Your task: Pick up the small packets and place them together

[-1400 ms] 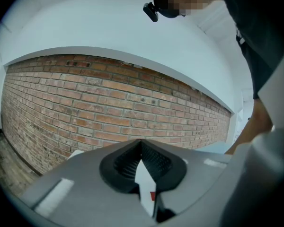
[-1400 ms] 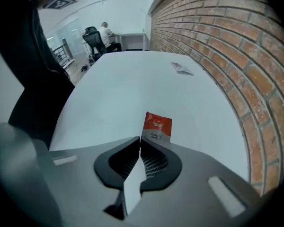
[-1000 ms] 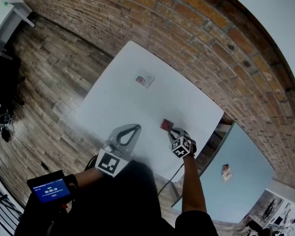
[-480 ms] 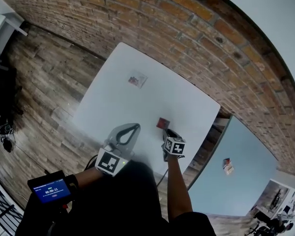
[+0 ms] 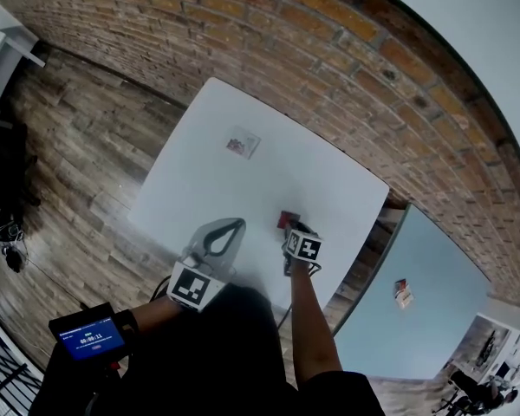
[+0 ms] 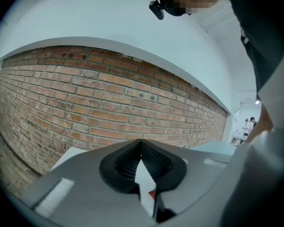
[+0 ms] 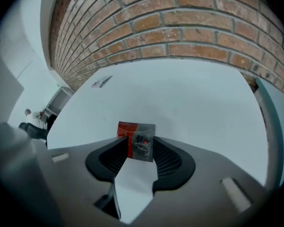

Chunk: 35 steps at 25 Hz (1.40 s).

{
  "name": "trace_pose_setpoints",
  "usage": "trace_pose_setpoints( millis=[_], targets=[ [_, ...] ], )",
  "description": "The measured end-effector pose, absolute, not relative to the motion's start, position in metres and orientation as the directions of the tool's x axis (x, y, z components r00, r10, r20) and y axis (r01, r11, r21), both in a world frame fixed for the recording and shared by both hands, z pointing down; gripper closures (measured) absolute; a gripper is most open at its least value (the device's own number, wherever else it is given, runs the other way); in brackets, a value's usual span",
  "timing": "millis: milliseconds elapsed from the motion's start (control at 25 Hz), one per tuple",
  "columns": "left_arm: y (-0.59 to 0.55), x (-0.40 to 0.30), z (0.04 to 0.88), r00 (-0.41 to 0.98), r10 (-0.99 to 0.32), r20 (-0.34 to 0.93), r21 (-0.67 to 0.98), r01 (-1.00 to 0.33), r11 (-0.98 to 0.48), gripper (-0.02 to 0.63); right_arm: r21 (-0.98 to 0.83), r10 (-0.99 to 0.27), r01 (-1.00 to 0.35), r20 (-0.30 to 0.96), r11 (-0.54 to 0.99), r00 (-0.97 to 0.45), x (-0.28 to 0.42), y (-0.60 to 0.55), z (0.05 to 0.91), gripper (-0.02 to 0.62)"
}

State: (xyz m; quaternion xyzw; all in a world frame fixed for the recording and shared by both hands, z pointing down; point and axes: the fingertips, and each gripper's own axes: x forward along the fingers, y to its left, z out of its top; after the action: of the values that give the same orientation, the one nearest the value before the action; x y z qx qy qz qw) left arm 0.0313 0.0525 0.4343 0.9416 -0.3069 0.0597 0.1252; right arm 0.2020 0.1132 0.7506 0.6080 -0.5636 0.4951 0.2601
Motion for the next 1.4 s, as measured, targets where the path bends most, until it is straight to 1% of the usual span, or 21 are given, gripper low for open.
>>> trace_pose_setpoints(
  millis=[80,160,240,320,400,480,600,720,800,880,960,1080,1120,1160,1200,1240,1320,1400],
  targets=[
    [0.049,0.026,0.435,0.796,-0.574,0.192,0.203,-0.604,-0.771,0.606,-0.172,-0.408,-0.978,0.906,-0.114,-0.112,0.199,0.108,0.750,0.426],
    [0.045,0.020,0.437,0.789,-0.584,0.193,0.206,-0.614,-0.762,0.606,-0.118,-0.381,-0.992,0.916,0.033,-0.122,0.192,0.104,0.751,0.422],
    [0.043,0.016,0.438,0.783,-0.590,0.196,0.210,-0.622,-0.755,0.606,-0.095,-0.359,-0.982,0.921,0.164,-0.150,0.183,0.102,0.750,0.422],
    [0.041,0.013,0.438,0.779,-0.596,0.198,0.211,-0.627,-0.750,0.606,-0.081,-0.369,-0.967,0.914,0.241,-0.168,0.180,0.096,0.746,0.417],
    [0.039,0.012,0.437,0.775,-0.601,0.193,0.210,-0.631,-0.747,0.606,-0.079,-0.395,-0.970,0.903,0.231,-0.168,0.183,0.091,0.740,0.417],
    [0.038,0.011,0.438,0.773,-0.604,0.193,0.212,-0.634,-0.744,0.606,-0.108,-0.423,-0.984,0.892,0.140,-0.158,0.187,0.091,0.734,0.419],
    [0.038,0.010,0.441,0.773,-0.602,0.200,0.216,-0.634,-0.743,0.606,-0.161,-0.427,-0.987,0.894,-0.019,-0.137,0.186,0.096,0.733,0.419],
    [0.039,0.013,0.441,0.778,-0.596,0.200,0.211,-0.628,-0.749,0.606,-0.144,-0.399,-0.989,0.910,-0.043,-0.115,0.178,0.097,0.740,0.419],
    [0.039,0.013,0.441,0.778,-0.595,0.202,0.211,-0.628,-0.749,0.606,-0.131,-0.376,-0.991,0.919,-0.011,-0.118,0.174,0.094,0.746,0.419],
    [0.039,0.011,0.442,0.775,-0.598,0.205,0.213,-0.631,-0.746,0.606,-0.122,-0.358,-0.991,0.924,0.062,-0.136,0.170,0.091,0.750,0.417],
    [0.040,0.008,0.442,0.771,-0.602,0.208,0.211,-0.636,-0.742,0.606,-0.131,-0.327,-0.972,0.926,0.193,-0.190,0.162,0.090,0.752,0.419],
    [0.041,0.005,0.444,0.769,-0.601,0.216,0.208,-0.638,-0.742,0.606,-0.106,-0.296,-0.902,0.923,0.419,-0.246,0.155,0.090,0.747,0.419],
    [0.042,0.005,0.445,0.769,-0.601,0.218,0.208,-0.638,-0.742,0.606,-0.087,-0.300,-0.882,0.921,0.463,-0.249,0.157,0.090,0.745,0.419],
    [0.042,0.005,0.444,0.768,-0.603,0.216,0.209,-0.639,-0.740,0.606,-0.075,-0.316,-0.877,0.916,0.475,-0.249,0.161,0.089,0.741,0.417],
    [0.041,0.005,0.443,0.767,-0.606,0.212,0.211,-0.641,-0.738,0.606,-0.077,-0.343,-0.892,0.906,0.446,-0.249,0.167,0.088,0.737,0.417],
    [0.040,0.005,0.442,0.766,-0.608,0.209,0.214,-0.643,-0.735,0.606,-0.098,-0.376,-0.921,0.893,0.377,-0.249,0.175,0.087,0.733,0.419],
    [0.040,0.006,0.442,0.767,-0.607,0.208,0.216,-0.642,-0.736,0.606,-0.187,-0.431,-0.971,0.872,0.145,-0.233,0.195,0.090,0.729,0.436],
    [0.041,0.007,0.443,0.770,-0.603,0.208,0.218,-0.638,-0.739,0.606,-0.277,-0.455,-0.957,0.866,-0.090,-0.208,0.212,0.102,0.732,0.457]
  ],
)
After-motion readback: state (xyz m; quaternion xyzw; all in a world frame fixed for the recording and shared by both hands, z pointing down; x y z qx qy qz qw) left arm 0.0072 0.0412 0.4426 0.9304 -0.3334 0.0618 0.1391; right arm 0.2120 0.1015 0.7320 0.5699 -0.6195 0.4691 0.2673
